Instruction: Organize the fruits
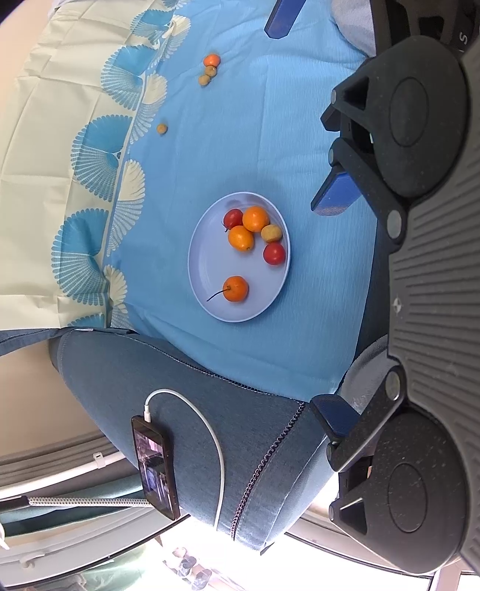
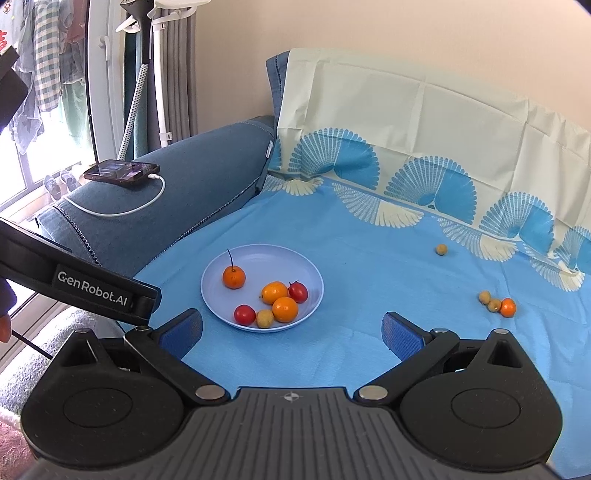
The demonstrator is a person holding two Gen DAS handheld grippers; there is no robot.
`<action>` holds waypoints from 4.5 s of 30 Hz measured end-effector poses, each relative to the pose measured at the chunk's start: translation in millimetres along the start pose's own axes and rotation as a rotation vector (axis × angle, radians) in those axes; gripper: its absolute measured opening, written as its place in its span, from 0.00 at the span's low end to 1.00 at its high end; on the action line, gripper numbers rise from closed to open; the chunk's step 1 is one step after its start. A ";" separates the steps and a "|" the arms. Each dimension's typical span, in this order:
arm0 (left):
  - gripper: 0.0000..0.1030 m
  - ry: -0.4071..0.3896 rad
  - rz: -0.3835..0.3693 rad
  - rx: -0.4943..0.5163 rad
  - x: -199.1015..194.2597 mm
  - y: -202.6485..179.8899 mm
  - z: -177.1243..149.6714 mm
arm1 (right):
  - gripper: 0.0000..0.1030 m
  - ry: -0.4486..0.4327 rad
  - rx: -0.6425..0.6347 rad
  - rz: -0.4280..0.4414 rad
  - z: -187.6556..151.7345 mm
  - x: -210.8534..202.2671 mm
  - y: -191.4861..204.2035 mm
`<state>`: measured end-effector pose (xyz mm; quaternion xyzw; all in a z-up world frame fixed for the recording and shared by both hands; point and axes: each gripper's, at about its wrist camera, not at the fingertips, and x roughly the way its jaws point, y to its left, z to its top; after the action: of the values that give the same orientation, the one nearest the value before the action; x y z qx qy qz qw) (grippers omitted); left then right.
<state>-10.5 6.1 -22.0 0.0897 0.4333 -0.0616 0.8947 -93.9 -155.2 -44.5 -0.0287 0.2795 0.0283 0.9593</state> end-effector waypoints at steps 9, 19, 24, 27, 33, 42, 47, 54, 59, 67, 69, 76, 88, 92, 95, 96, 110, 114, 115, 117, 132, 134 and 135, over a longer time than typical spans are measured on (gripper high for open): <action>1.00 0.024 0.004 0.015 10.9 -5.2 4.4 | 0.99 0.022 0.020 0.014 -3.3 9.8 -4.4; 1.00 0.053 0.007 0.049 26.1 -23.1 21.9 | 0.99 0.044 0.083 0.007 -9.4 27.0 -24.8; 1.00 0.081 -0.025 0.091 42.0 -51.2 41.6 | 0.99 0.030 0.146 -0.058 -16.0 33.3 -55.7; 1.00 0.104 -0.059 0.112 56.0 -75.3 57.5 | 0.99 0.019 0.209 -0.130 -21.4 37.0 -87.0; 1.00 0.051 -0.095 0.231 85.4 -151.6 98.2 | 0.99 0.010 0.333 -0.293 -36.3 51.7 -165.4; 1.00 0.086 -0.240 0.325 176.1 -293.0 175.2 | 0.99 -0.014 0.459 -0.581 -57.8 121.9 -305.3; 1.00 0.167 -0.277 0.346 245.8 -368.5 204.8 | 0.99 0.011 0.528 -0.628 -67.5 185.7 -363.1; 1.00 0.242 -0.284 0.331 317.2 -424.4 218.6 | 0.95 0.058 0.480 -0.567 -79.6 250.1 -394.3; 1.00 0.232 -0.269 0.314 339.7 -434.5 217.9 | 0.93 0.059 0.417 -0.523 -79.3 270.2 -399.7; 1.00 0.272 -0.327 0.309 346.1 -428.1 226.5 | 0.94 0.042 0.389 -0.555 -78.1 278.4 -408.1; 1.00 0.296 -0.341 0.319 349.1 -436.2 225.2 | 0.94 0.042 0.395 -0.557 -79.6 277.3 -409.0; 1.00 0.305 -0.333 0.384 351.7 -446.7 213.5 | 0.94 0.044 0.415 -0.559 -81.8 276.8 -412.1; 0.38 0.298 -0.444 0.477 331.4 -436.8 214.7 | 0.59 0.039 0.293 -0.520 -74.2 288.5 -401.3; 0.22 0.247 -0.453 0.527 321.3 -445.8 207.7 | 0.37 0.033 0.254 -0.506 -70.9 286.8 -395.5; 0.23 0.206 -0.432 0.525 321.6 -439.9 205.6 | 0.37 0.025 0.321 -0.578 -71.4 278.5 -407.1; 0.26 0.204 -0.431 0.530 323.4 -438.4 204.9 | 0.38 0.031 0.345 -0.603 -72.7 276.6 -411.8; 0.25 0.175 -0.396 0.574 327.1 -443.3 203.6 | 0.38 0.017 0.397 -0.606 -80.4 274.3 -418.9; 0.25 0.177 -0.381 0.531 305.4 -418.5 202.4 | 0.37 -0.037 0.428 -0.617 -79.0 265.9 -421.3; 0.25 0.183 -0.374 0.514 296.9 -407.3 201.4 | 0.37 -0.055 0.429 -0.624 -78.8 263.2 -420.9; 0.25 0.195 -0.353 0.483 277.5 -382.4 197.2 | 0.37 -0.083 0.429 -0.632 -79.1 257.5 -418.7; 0.25 0.240 -0.150 0.297 128.1 -176.2 106.9 | 0.38 -0.159 0.245 -0.345 -40.8 103.2 -247.5; 0.25 0.241 -0.137 0.277 112.4 -155.8 91.6 | 0.38 -0.141 0.268 -0.252 -43.0 79.8 -216.8; 0.25 0.240 -0.130 0.269 103.2 -146.3 82.5 | 0.38 -0.125 0.276 -0.203 -44.6 68.6 -201.5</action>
<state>88.7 -157.7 -68.6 0.1870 0.5295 -0.1655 0.8107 -45.8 -356.6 -111.1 0.0769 0.2160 -0.1055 0.9676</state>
